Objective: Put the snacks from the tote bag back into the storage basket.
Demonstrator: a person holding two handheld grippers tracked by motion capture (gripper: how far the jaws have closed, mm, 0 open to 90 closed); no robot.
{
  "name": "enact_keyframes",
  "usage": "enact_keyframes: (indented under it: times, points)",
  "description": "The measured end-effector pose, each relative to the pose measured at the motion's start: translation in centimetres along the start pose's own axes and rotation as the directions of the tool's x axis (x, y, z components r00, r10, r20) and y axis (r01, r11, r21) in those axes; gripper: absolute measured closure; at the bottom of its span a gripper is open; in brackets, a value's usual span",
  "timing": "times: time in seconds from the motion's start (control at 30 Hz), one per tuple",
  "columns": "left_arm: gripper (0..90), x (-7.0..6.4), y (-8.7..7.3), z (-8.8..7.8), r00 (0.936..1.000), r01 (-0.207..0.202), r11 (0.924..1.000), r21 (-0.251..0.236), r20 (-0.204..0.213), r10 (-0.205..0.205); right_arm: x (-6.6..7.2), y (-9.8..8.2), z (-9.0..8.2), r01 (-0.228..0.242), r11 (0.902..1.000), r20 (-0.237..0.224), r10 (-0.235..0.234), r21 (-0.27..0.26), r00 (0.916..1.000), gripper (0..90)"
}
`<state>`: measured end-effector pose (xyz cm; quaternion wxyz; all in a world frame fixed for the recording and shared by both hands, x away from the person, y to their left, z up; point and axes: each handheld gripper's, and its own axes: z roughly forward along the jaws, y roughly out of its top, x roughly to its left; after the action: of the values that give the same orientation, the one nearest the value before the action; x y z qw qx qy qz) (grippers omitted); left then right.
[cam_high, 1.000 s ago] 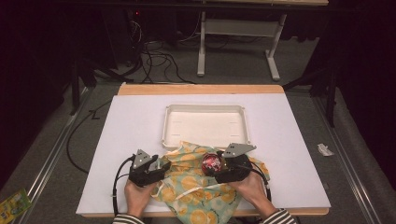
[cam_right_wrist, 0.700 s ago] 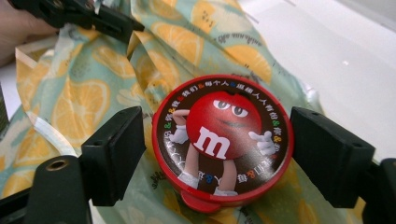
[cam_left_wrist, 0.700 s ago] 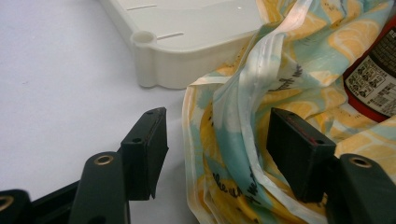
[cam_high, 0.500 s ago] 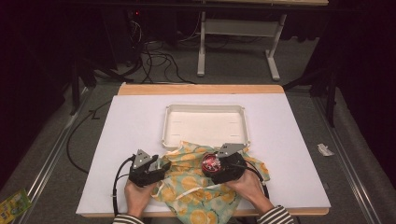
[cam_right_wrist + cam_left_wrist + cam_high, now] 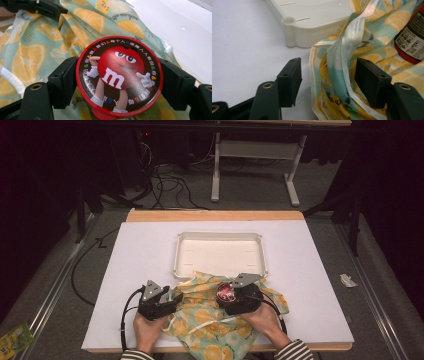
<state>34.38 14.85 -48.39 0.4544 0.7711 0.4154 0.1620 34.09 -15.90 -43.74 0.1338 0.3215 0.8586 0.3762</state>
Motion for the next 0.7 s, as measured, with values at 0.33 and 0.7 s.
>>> enact_keyframes:
  times: [0.33, 0.7]
  points:
    - [39.0, -0.01, -0.01, 0.0, 1.0, -0.003, 1.0, -0.004, 0.002, 0.003, -0.18, 0.1, -0.06, -0.039, 0.9992, 0.047, 0.039, 0.0, 0.9981, 24.6]
    - [38.9, 0.02, -0.04, -0.08, 1.0, -0.002, 0.9999, -0.01, 0.005, 0.003, -0.09, 0.3, -0.37, -0.047, 0.9989, 0.06, 0.046, 0.009, 0.9971, 24.7]
